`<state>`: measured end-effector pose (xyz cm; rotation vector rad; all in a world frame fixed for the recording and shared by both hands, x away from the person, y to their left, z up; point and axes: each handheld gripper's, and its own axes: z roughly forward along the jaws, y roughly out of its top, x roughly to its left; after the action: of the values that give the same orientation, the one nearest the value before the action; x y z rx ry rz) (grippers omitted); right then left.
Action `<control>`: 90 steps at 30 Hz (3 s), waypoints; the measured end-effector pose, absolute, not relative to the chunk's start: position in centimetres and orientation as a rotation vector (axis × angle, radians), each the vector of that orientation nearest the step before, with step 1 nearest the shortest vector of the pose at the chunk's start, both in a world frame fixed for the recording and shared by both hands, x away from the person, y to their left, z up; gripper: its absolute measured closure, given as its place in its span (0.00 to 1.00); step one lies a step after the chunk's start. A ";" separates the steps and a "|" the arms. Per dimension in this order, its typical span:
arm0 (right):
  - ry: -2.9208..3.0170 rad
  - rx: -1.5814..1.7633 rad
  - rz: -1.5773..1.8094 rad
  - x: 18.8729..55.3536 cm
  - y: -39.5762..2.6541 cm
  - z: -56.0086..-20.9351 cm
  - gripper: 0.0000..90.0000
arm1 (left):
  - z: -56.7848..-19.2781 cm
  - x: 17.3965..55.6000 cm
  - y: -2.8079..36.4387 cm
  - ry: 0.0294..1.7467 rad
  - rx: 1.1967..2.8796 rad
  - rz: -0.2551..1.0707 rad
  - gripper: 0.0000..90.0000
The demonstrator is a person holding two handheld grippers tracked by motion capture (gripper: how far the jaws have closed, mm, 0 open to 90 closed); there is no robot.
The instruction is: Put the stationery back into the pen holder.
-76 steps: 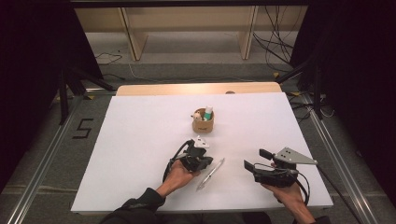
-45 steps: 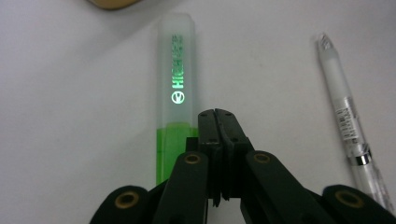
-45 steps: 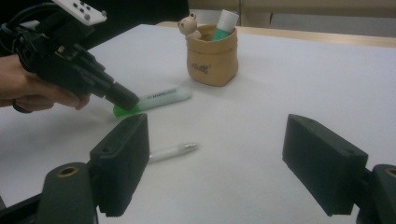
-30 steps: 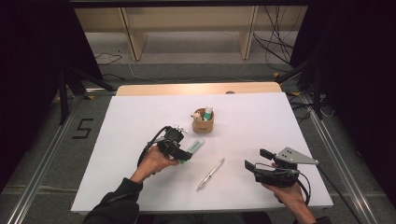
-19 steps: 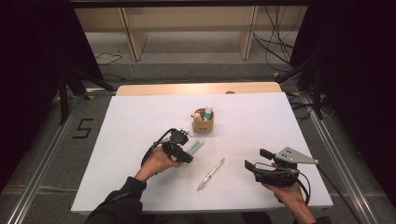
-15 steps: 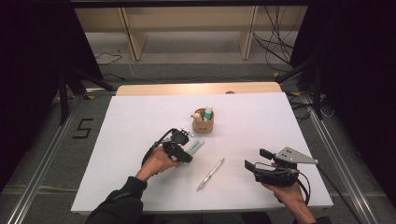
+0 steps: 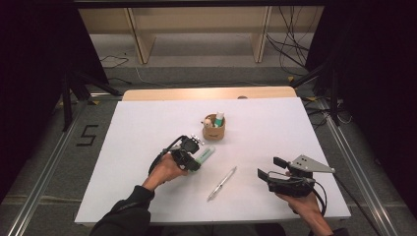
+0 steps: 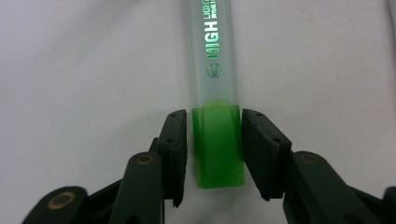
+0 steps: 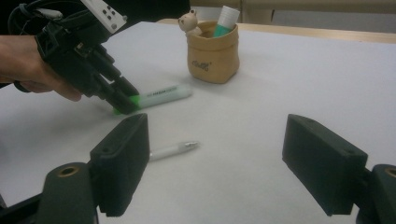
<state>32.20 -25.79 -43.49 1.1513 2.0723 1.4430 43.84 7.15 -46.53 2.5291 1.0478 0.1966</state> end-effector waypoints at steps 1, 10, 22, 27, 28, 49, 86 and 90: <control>2.072 1.151 1.444 32.2 -25.8 -43.5 0.27 | -46.5 43.8 7.1 1.046 2.531 0.199 0.71; 2.073 1.144 1.443 32.2 -25.8 -43.5 0.27 | -46.5 43.9 7.3 1.038 2.532 0.181 0.74; 2.071 1.143 1.446 32.2 -25.8 -43.4 0.27 | -45.5 44.5 8.6 1.070 2.436 0.045 0.74; 2.072 1.138 1.451 32.1 -25.6 -43.3 0.27 | -44.6 44.3 9.1 1.062 2.409 0.001 0.74; 2.074 1.135 1.447 32.1 -25.6 -43.3 0.27 | -44.4 44.3 9.2 1.056 2.412 -0.010 0.74; 2.196 0.863 1.445 30.4 -21.0 -42.3 0.25 | -41.1 40.9 8.1 0.856 2.477 -0.191 0.74; 2.249 0.276 1.016 29.1 -13.5 -43.9 0.27 | -40.0 39.1 6.7 0.738 2.564 -0.269 0.74; 2.233 0.230 0.968 29.0 -13.0 -44.2 0.28 | -40.0 39.0 6.4 0.730 2.572 -0.271 0.74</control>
<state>29.01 -13.00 -44.18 0.2300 2.2330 0.9684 39.01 6.44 -39.96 2.5716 0.7300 -0.2712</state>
